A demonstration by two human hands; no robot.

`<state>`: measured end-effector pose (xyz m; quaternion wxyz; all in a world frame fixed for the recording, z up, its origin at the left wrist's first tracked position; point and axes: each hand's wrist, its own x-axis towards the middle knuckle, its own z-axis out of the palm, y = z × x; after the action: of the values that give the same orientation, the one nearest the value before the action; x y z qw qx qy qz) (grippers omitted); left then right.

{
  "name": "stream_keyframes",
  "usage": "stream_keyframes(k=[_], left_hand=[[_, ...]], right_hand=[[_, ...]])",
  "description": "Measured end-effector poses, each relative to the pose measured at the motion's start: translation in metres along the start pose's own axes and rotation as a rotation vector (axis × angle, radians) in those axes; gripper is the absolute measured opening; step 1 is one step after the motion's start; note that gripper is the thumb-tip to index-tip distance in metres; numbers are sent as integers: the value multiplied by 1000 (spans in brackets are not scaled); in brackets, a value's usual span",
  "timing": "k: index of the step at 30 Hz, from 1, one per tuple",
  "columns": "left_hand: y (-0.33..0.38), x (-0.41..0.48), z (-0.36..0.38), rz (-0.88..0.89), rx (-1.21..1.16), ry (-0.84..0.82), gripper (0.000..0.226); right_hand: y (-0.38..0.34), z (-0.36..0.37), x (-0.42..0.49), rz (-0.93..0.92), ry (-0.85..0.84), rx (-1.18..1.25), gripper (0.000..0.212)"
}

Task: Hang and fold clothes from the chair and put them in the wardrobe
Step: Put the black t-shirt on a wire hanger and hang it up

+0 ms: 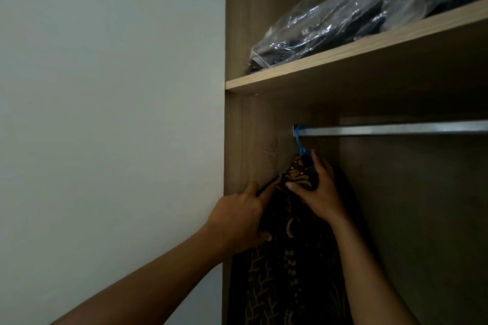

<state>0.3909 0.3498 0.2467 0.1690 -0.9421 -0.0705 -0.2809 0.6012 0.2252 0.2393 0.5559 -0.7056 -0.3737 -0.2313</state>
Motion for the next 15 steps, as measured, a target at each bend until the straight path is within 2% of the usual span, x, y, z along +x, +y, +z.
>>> stream_keyframes(k=[3, 7, 15], left_hand=[[-1, -24, -21, -36, 37, 89, 95], [-7, -62, -52, -140, 99, 118, 98], [-20, -204, -108, -404, 128, 68, 99]], right_hand=[[-30, -1, -18, -49, 18, -2, 102], [-79, -4, -48, -88, -13, -17, 99], [-172, 13, -154, -108, -302, 44, 92]])
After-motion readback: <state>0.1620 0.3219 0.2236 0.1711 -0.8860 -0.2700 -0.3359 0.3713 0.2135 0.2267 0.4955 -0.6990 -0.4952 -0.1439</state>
